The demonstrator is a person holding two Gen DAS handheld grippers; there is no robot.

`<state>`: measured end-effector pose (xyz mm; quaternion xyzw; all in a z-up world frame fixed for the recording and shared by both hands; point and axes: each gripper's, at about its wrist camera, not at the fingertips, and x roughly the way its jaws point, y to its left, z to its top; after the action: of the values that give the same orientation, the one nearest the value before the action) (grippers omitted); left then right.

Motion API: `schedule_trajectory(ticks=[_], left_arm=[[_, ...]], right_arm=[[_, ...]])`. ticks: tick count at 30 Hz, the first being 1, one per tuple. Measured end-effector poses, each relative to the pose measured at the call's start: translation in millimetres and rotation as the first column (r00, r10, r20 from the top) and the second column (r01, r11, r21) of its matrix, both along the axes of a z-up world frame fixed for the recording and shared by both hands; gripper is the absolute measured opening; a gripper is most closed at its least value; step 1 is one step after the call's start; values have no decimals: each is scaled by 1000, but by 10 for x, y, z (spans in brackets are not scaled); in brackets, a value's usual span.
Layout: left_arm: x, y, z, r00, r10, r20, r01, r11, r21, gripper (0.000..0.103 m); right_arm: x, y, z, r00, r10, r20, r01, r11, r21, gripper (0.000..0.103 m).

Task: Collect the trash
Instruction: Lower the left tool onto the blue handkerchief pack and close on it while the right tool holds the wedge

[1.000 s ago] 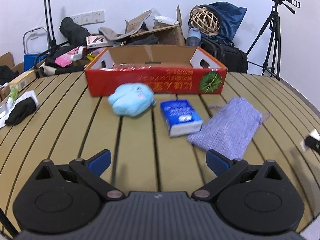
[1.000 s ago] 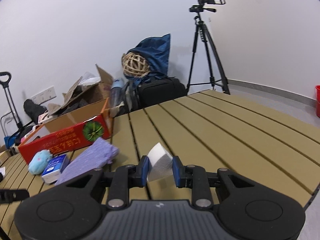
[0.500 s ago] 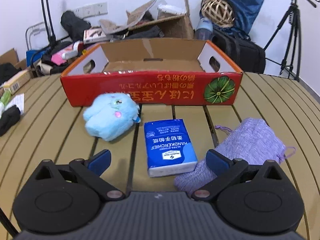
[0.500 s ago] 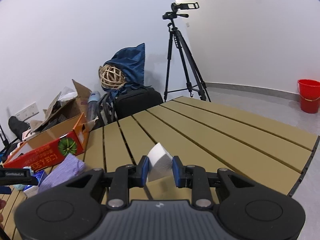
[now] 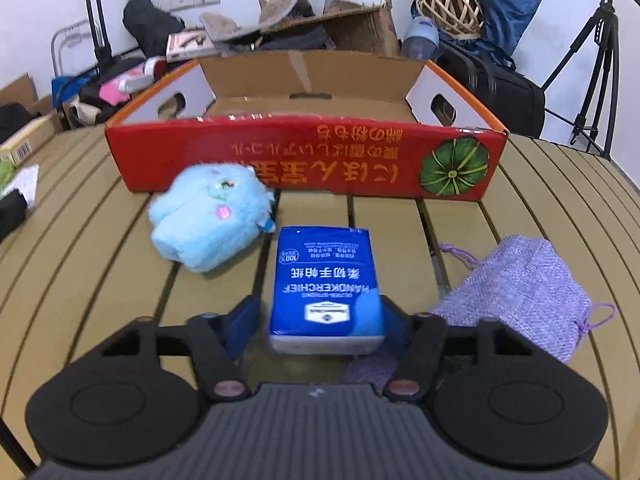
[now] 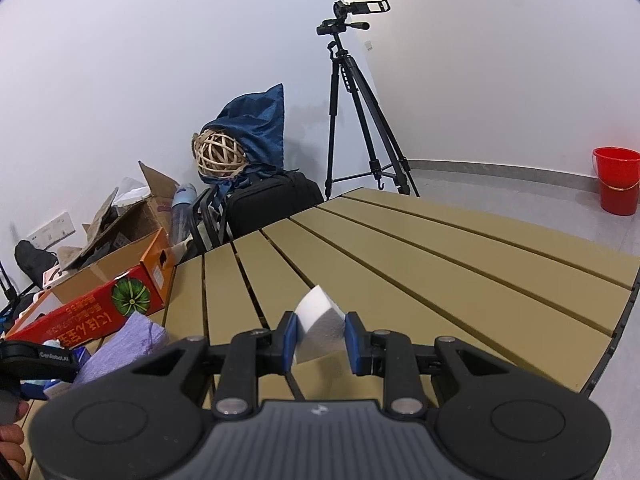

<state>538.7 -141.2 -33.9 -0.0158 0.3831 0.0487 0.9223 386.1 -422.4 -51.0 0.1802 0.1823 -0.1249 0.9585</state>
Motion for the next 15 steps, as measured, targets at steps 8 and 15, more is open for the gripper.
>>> schedule_trajectory(ticks=[8, 15], left_arm=[[-145, 91, 75, 999, -16, 40, 16, 1000, 3, 53], [-350, 155, 201, 997, -29, 75, 26, 999, 37, 53]], right_arm=[[-4, 46, 9, 1000, 25, 0, -25, 1000, -6, 25], [-42, 66, 44, 999, 48, 11, -48, 999, -4, 25]])
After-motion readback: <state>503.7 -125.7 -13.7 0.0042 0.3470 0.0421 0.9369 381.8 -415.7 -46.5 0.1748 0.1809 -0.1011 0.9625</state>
